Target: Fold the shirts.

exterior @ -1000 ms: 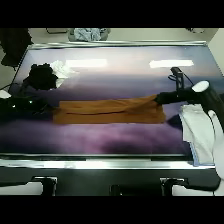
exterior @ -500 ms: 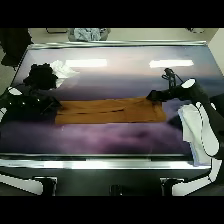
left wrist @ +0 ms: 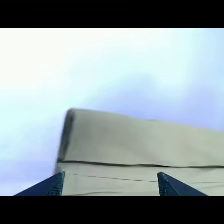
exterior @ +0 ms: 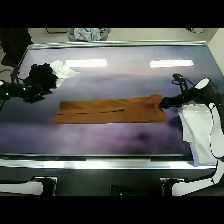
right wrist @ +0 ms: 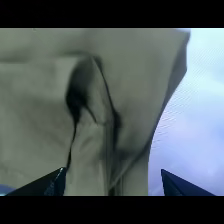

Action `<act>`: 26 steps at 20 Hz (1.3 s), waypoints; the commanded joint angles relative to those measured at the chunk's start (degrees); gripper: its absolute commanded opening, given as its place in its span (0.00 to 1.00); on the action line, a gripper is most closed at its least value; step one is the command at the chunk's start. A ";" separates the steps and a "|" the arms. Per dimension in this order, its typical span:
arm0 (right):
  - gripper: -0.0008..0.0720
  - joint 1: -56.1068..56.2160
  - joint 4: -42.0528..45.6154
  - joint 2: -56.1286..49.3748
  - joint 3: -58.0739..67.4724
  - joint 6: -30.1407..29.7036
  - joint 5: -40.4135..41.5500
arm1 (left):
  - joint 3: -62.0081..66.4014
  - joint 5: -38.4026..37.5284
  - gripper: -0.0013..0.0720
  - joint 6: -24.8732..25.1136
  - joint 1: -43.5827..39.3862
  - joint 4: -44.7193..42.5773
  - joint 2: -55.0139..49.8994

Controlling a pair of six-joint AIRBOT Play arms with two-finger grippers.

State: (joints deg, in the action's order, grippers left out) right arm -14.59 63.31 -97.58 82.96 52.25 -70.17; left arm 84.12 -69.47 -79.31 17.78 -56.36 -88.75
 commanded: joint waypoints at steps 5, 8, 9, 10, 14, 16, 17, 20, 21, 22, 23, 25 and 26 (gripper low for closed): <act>1.00 -1.33 -8.39 -7.56 0.00 -0.63 -4.59 | 0.28 -0.22 0.92 0.26 -4.63 0.02 5.77; 0.99 -1.27 -14.47 -10.45 0.00 -0.61 -7.28 | 0.26 -1.64 0.92 0.26 -6.21 0.00 5.75; 0.99 -1.27 -16.70 -10.99 0.00 -0.61 -8.07 | 0.26 -1.97 0.92 0.26 -6.60 0.02 5.75; 0.99 -1.20 -18.80 -11.37 -0.02 -0.61 -8.76 | 0.24 -2.10 0.92 0.26 -6.95 0.02 5.75; 0.06 0.44 -18.67 -11.56 0.02 -0.48 -7.61 | 0.24 -2.34 0.92 0.24 -8.39 0.07 5.75; 0.07 0.50 -20.31 -9.97 0.07 -1.09 -7.63 | 0.13 -2.75 0.90 0.24 -9.90 0.09 5.68; 0.07 0.50 -20.33 -8.15 0.04 -1.07 -7.32 | 0.11 -2.75 0.67 0.24 -11.30 0.09 5.46; 0.07 1.07 -19.69 -1.16 0.07 -0.26 -7.43 | 0.11 -0.85 0.07 0.26 -19.06 1.27 2.86; 0.07 1.88 -18.56 1.22 0.04 0.81 -7.52 | 0.11 0.35 0.06 0.22 -22.60 2.10 1.31; 0.07 3.13 -16.85 3.78 0.04 2.12 -7.45 | 0.11 2.05 0.06 0.20 -26.62 3.69 -0.87; 0.07 4.33 -15.02 6.05 0.04 3.37 -7.52 | 0.11 3.82 0.07 0.15 -30.40 5.46 -3.10; 0.07 6.73 -11.10 10.54 0.07 6.25 -8.31 | 0.13 8.09 0.06 -1.31 -37.42 9.07 -7.65; 0.07 7.72 -9.55 12.85 0.04 7.28 -9.20 | 0.13 9.90 0.06 -1.33 -40.24 11.58 -9.60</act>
State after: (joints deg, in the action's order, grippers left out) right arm -9.56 48.80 -90.87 82.94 55.75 -78.24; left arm 84.23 -65.21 -79.72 -13.72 -50.50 -93.12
